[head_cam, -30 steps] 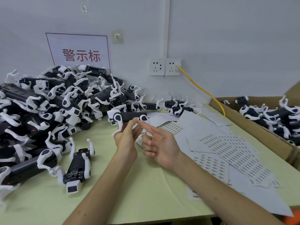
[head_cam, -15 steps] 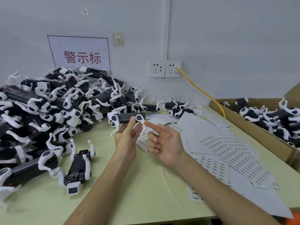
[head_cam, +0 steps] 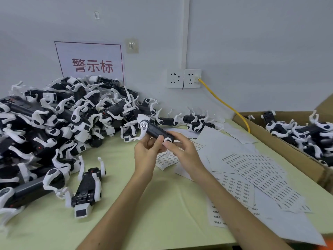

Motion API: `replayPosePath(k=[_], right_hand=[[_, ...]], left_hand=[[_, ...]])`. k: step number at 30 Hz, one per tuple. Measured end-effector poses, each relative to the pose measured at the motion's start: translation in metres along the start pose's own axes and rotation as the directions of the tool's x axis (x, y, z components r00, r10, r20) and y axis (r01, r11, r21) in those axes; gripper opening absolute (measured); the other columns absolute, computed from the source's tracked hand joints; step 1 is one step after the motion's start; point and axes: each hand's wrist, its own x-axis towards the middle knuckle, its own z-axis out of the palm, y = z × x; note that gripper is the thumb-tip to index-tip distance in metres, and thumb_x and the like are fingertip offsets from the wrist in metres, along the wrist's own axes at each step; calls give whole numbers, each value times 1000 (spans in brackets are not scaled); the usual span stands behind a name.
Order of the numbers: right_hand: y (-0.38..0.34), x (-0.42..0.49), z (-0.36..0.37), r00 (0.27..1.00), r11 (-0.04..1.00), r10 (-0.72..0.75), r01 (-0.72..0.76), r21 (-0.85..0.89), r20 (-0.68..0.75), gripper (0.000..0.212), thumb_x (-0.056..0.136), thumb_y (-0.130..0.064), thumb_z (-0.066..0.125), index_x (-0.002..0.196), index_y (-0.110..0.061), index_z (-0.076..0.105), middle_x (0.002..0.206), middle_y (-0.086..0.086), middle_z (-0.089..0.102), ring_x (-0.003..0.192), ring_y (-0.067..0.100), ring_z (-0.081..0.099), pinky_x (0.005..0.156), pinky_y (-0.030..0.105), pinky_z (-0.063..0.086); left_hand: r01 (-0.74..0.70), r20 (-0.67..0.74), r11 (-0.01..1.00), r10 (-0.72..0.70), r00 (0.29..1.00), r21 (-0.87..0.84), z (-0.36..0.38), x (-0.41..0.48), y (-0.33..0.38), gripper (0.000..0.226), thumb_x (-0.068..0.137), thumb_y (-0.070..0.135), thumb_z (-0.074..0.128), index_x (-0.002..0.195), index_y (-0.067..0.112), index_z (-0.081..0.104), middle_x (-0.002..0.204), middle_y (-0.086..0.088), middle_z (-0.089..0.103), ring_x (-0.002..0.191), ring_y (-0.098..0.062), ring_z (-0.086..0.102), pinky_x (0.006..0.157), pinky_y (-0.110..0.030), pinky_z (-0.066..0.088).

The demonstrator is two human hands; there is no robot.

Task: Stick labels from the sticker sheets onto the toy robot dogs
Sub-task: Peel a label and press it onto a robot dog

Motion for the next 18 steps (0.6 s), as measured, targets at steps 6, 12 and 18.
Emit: replayPosePath(k=[6,12,18], right_hand=[[5,5,-5,998,999,36,-36,-4,-43,23,90,-38,73,112,-34,72,96,-8,72,93,12,68,80,29,56],[-4,17,-40,842,852,510,-466,239,-176,34,88,-43,73,92,-9,72,74,12,71,62,26,68,54,30,56],[-13,16,-122,932,228,287,158,961,-221,65,95,-42,67,140,1,52,130,27,61,100,38,70,76,40,62]], left_hand=[[113,17,988,-116,993,107,-1,2,-4,20,100,26,67,108,9,72,91,4,79,90,-7,73,80,-19,54],[112,107,927,-160,981,358,2,-1,-16,14,97,5,67,99,13,79,92,8,79,77,7,69,69,-10,47],[14,120,911,-70,990,412,-1,3,-18,30,95,-2,60,83,19,78,86,7,78,78,1,68,73,-23,50]])
